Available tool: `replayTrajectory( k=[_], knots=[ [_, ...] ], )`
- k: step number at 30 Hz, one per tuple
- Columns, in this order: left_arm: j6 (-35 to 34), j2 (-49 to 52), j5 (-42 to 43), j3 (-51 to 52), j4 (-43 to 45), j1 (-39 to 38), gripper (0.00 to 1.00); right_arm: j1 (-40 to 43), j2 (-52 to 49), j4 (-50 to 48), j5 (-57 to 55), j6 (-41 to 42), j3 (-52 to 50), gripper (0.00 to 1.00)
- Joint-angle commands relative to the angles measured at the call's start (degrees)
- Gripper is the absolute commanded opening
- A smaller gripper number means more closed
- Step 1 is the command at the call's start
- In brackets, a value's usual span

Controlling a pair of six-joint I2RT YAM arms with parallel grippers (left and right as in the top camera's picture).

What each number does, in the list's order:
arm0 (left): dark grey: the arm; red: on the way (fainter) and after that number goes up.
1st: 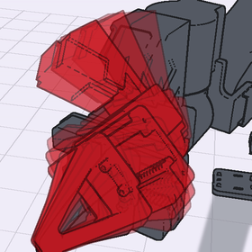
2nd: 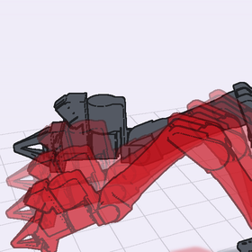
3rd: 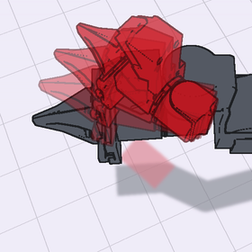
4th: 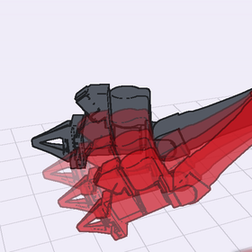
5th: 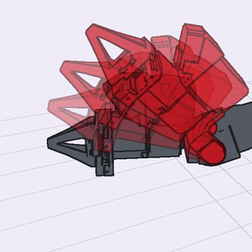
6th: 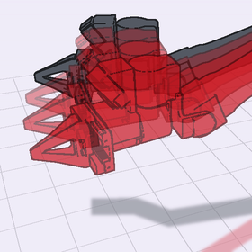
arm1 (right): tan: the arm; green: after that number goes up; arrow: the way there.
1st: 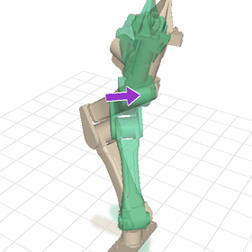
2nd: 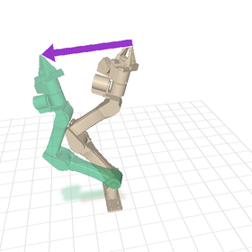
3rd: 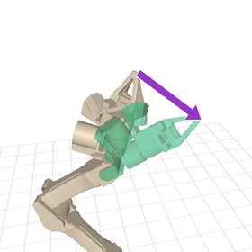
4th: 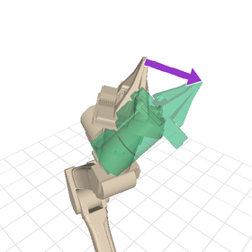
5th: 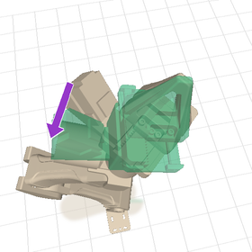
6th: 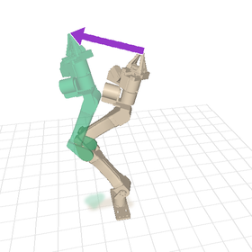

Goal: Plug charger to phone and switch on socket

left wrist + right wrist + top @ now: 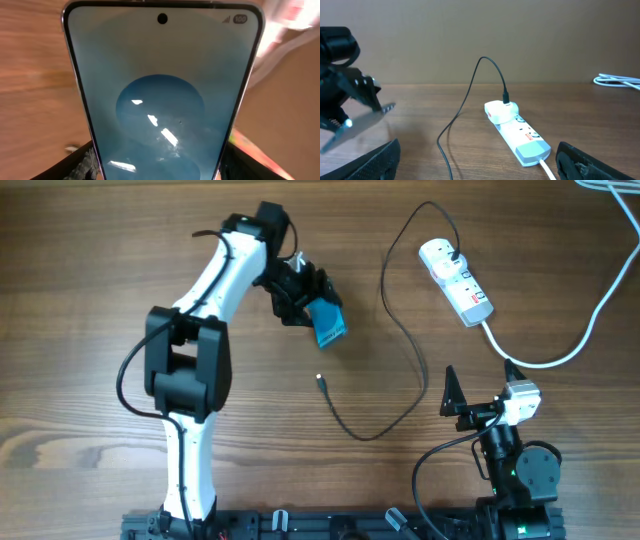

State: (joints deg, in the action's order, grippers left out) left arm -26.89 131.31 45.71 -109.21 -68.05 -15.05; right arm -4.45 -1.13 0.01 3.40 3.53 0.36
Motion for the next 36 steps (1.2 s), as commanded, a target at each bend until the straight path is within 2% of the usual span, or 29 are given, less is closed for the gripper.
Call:
replayTrajectory(
  k=[1, 11, 22, 23, 27, 32, 34, 36],
  knots=[
    [1.62, -2.21, 21.49, -0.04, -0.11, 2.56, 0.7, 0.2, 0.33, -0.09, -0.33, -0.5, -0.07, 1.0],
    [1.62, -2.21, 43.87, -0.04, -0.07, 3.98, 0.71, 0.2, 0.33, -0.09, -0.33, -0.48, -0.07, 1.0],
    [0.7, -2.21, 44.68, -0.04, -1.33, 6.95, 0.72, 0.17, 0.33, -0.68, -0.02, 0.31, -0.07, 1.0],
    [0.72, -2.21, 44.68, -0.04, -1.99, 7.41, 0.72, 0.17, 0.33, -1.2, 1.57, 2.75, -0.07, 1.0],
    [0.72, -2.23, 44.68, -0.04, -2.95, 8.46, 0.72, 0.17, 0.26, -1.55, 14.32, 25.92, -0.07, 1.0],
    [0.72, -2.23, 44.65, -0.04, -6.05, 8.52, 0.73, 0.2, 0.11, -1.92, 14.03, 70.18, -0.07, 1.0],
    [0.72, -2.23, 44.65, -0.04, -7.1, 8.52, 0.73, 0.17, 0.11, -4.2, 14.8, 71.17, -0.07, 1.0],
    [0.72, -2.23, 44.68, -0.04, -7.28, 8.52, 0.73, 0.17, 0.11, -7.69, 16.04, 67.82, -0.07, 1.0]
  ],
)
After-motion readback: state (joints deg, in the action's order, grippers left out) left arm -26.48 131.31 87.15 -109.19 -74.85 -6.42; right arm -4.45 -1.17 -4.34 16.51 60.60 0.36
